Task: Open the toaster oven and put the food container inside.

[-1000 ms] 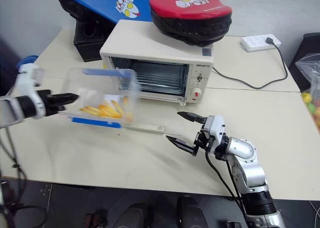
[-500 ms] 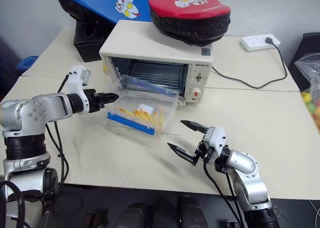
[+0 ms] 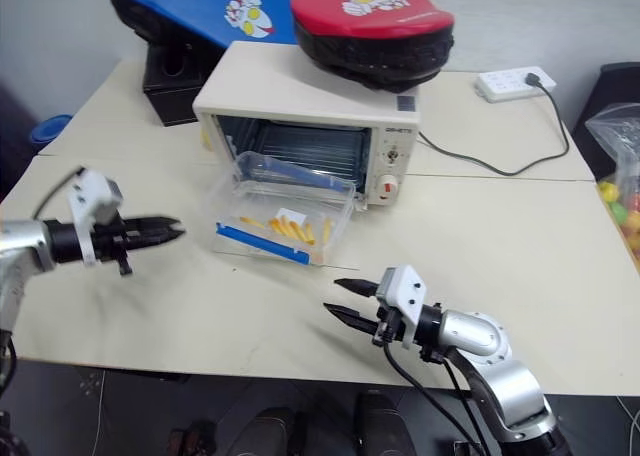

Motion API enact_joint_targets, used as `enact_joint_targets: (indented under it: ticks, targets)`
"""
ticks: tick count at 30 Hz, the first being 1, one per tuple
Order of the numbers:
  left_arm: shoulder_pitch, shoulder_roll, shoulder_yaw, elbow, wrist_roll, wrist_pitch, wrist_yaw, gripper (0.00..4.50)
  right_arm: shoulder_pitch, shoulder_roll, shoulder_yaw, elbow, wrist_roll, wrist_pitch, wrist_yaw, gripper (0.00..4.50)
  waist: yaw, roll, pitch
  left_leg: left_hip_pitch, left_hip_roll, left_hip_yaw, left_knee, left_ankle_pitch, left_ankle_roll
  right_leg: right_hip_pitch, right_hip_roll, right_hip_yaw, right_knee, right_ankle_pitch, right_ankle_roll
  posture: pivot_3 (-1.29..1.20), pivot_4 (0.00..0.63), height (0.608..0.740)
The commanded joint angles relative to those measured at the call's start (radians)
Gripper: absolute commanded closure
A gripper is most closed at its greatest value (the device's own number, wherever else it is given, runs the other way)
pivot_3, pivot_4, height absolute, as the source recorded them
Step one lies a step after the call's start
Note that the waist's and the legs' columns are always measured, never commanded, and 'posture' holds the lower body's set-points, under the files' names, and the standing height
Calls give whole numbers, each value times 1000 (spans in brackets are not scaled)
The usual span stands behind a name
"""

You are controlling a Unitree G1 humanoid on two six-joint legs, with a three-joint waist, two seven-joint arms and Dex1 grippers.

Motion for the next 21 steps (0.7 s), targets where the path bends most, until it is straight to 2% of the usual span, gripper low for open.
enact_joint_targets:
  ticks: [1, 2, 3, 8, 12, 16, 21]
  targets:
    - [-13, -74, -26, -63, 0, -58, 8, 4500, -43, 21, 42, 25, -70, -7, -36, 3963, 12, -1, 0, 0, 0, 0, 0, 0, 1, 0, 0, 0, 0, 0, 0, 0, 150, 740]
    - [-29, -114, -37, -57, 16, -63, 46, 4500, -79, 34, 51, 58, -97, -14, -55, 4351, 14, -1, 0, -1, -1, 0, 1, -1, 2, 0, 0, 0, 0, 0, 1, 0, 150, 740]
    - [-43, -150, -48, -47, 36, -70, 85, 4500, -115, 51, 55, 91, -122, -18, -77, 4433, 13, -1, -1, -1, -1, 0, 1, -1, 2, -1, 0, 0, -1, 0, 1, 0, 150, 740]
    - [-147, -314, -48, 49, 74, -43, 268, 4500, -302, 135, 21, 268, -206, -8, -201, 4433, 6, -2, -1, -2, -1, 1, 1, 0, 2, -3, 0, 1, 2, 1, 2, 0, 150, 740]
    - [-202, -382, -47, 116, 101, -74, 337, 4500, -407, 161, 3, 383, -243, -37, -235, 4433, -14, -2, -1, -2, -1, 1, 1, 0, 1, -4, 1, 0, 3, 1, 2, 0, 150, 740]
    - [-275, -455, -52, 217, 149, -132, 437, 4500, -541, 230, -39, 559, -272, -90, -331, 4433, -21, -2, -1, -2, -1, 2, 1, 0, 1, -4, 1, 0, 3, 1, 2, 0, 150, 740]
    - [-376, -542, -27, 362, 192, -216, 589, 4500, -628, 296, -72, 727, -303, -165, -412, 4433, -32, -2, -1, -2, -1, 1, 1, 1, 0, -5, 1, 0, 4, 1, 2, 0, 150, 740]
